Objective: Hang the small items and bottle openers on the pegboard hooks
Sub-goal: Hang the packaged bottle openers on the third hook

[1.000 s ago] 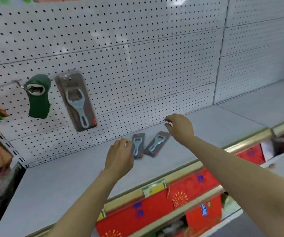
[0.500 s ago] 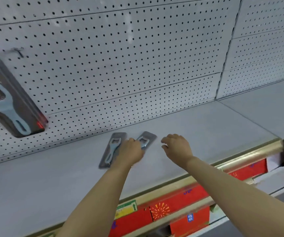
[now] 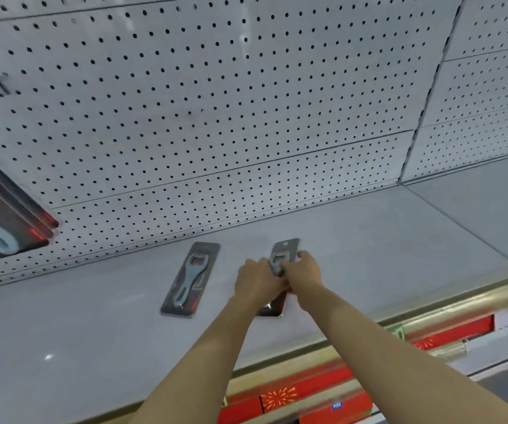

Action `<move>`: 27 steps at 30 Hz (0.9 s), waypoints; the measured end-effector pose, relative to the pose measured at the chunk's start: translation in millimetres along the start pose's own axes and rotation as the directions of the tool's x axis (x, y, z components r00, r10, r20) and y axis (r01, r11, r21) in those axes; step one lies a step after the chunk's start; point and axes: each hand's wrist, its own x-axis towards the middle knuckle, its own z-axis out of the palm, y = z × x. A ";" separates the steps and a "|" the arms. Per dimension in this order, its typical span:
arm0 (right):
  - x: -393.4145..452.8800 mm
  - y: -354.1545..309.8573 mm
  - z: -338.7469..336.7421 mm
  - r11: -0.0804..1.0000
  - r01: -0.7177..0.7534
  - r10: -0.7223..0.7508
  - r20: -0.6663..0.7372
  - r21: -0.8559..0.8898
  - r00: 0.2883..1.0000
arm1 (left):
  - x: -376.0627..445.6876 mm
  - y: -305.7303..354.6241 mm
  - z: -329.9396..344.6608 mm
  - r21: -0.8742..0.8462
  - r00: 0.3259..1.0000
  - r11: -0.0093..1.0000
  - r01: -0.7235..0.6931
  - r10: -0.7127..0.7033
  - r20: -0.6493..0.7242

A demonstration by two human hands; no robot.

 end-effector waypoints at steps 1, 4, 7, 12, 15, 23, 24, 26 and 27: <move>2.5 1.4 -2.8 0.999 -0.021 0.022 -0.026 0.041 0.999 | -1.0 0.0 -0.7 -0.015 0.998 0.999 -0.044 0.045 0.048; 8.5 7.8 -13.3 0.990 -0.061 0.073 -0.091 0.130 0.993 | 4.1 -17.8 -16.5 -0.004 0.988 0.990 -0.141 0.141 0.064; 8.0 12.3 -15.5 0.980 -0.075 0.090 -0.076 0.182 0.993 | 21.6 -54.5 -45.6 0.200 0.960 0.980 -0.014 0.069 -0.271; -7.3 14.2 -17.8 0.979 -0.070 0.082 -0.056 0.191 0.995 | 37.2 -105.4 -70.6 0.133 0.897 0.893 0.430 -0.406 -0.172; -18.0 15.1 -20.8 0.979 -0.036 0.052 -0.073 0.201 0.996 | 44.1 -121.9 -68.0 0.129 0.908 0.899 0.418 -0.410 -0.085; -50.6 12.6 -17.2 0.961 0.038 -0.009 -0.107 0.274 0.994 | 8.1 -119.5 -67.5 0.023 0.951 0.959 0.282 -0.276 -0.136; -56.7 10.5 -15.5 0.957 0.042 -0.015 -0.095 0.288 0.995 | -1.5 -119.5 -69.6 -0.055 0.958 0.968 0.245 -0.250 -0.137; -69.4 4.7 -10.9 0.952 0.056 -0.035 -0.075 0.301 0.997 | -21.0 -121.9 -72.0 -0.234 0.969 0.958 0.166 -0.202 -0.143; -76.0 0.0 -7.7 0.952 0.073 -0.057 -0.063 0.298 0.996 | -30.7 -124.7 -72.5 -0.320 0.973 0.942 0.104 -0.163 -0.163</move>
